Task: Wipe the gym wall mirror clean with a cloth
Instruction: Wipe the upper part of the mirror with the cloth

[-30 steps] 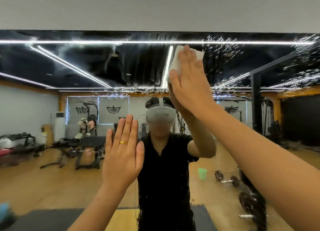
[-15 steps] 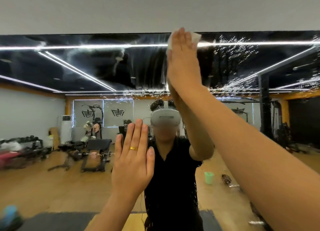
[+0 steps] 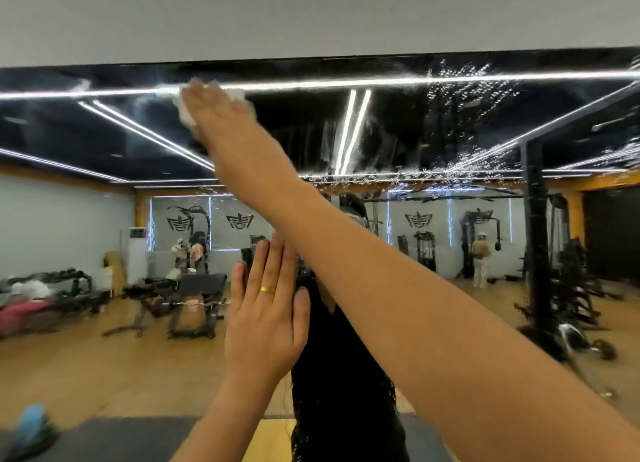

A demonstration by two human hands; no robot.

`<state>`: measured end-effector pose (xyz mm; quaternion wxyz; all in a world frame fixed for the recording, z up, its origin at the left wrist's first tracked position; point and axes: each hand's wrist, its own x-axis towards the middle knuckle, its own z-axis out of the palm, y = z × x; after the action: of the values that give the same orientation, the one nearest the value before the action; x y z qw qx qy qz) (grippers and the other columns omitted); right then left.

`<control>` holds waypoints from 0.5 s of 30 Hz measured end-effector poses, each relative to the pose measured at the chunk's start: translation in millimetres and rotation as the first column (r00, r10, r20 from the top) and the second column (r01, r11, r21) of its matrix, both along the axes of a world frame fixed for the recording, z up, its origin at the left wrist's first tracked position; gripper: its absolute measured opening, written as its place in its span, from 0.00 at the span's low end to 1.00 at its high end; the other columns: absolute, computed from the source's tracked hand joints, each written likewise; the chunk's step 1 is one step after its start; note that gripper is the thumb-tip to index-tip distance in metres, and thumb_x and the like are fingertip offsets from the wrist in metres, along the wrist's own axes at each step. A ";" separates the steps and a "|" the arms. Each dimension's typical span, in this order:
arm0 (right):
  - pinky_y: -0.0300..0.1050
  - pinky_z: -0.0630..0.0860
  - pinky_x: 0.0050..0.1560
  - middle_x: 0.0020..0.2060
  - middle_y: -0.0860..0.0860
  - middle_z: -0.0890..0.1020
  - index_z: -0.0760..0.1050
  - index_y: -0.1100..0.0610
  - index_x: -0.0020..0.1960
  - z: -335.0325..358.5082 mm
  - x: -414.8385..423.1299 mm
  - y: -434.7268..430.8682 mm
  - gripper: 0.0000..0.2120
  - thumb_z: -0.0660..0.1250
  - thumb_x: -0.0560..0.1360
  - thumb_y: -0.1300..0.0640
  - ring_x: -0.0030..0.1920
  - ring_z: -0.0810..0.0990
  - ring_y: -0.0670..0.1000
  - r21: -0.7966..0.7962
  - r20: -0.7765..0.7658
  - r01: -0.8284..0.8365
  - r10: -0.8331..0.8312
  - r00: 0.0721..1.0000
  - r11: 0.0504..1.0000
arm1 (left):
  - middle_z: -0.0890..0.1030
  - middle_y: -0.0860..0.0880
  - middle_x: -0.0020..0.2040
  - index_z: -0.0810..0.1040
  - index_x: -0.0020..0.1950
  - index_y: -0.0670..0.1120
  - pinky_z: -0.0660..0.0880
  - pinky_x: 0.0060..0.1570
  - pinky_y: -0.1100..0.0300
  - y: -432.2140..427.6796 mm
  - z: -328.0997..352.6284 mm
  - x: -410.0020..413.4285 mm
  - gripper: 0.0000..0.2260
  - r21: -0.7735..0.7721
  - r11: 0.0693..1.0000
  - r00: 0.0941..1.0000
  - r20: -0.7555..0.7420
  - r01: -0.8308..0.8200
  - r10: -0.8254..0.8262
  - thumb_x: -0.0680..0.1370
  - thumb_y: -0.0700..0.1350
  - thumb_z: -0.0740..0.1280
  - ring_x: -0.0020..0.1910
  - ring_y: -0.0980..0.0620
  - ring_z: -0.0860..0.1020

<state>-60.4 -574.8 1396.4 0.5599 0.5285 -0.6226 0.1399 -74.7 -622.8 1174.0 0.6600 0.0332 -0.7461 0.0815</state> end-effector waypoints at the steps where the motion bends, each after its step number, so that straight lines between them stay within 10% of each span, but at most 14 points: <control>1: 0.56 0.51 0.82 0.82 0.59 0.57 0.54 0.62 0.82 -7.7 -8.2 17.2 0.32 0.56 0.80 0.70 0.82 0.54 0.58 -0.111 0.006 -0.052 0.053 0.999 0.993 | 0.59 0.44 0.83 0.61 0.82 0.42 0.50 0.81 0.43 2.1 1.3 1.3 0.27 -0.003 1.000 1.000 -0.011 0.003 -0.003 0.84 0.50 0.54 0.84 0.47 0.52; 7: 0.47 0.37 0.81 0.84 0.49 0.48 0.46 0.55 0.84 -33.6 -61.9 147.4 0.29 0.46 0.84 0.65 0.82 0.40 0.49 -0.475 0.184 0.133 -0.049 0.982 0.870 | 0.55 0.44 0.85 0.57 0.84 0.42 0.51 0.81 0.41 5.4 -0.3 0.2 0.28 -0.015 1.000 1.000 0.003 -0.025 0.025 0.84 0.50 0.53 0.84 0.46 0.53; 15: 0.46 0.36 0.80 0.84 0.55 0.46 0.44 0.59 0.83 -31.7 -71.1 123.9 0.27 0.48 0.87 0.60 0.83 0.41 0.52 -0.385 0.258 0.162 -0.063 0.964 0.908 | 0.55 0.45 0.85 0.56 0.84 0.42 0.50 0.81 0.42 8.5 0.9 0.5 0.29 0.000 1.000 1.000 0.012 -0.013 0.013 0.84 0.50 0.53 0.84 0.46 0.53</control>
<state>-131.5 -450.9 1364.7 0.5845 0.3440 -0.6730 0.2952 -74.2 -614.3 1174.9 0.6549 0.0377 -0.7499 0.0861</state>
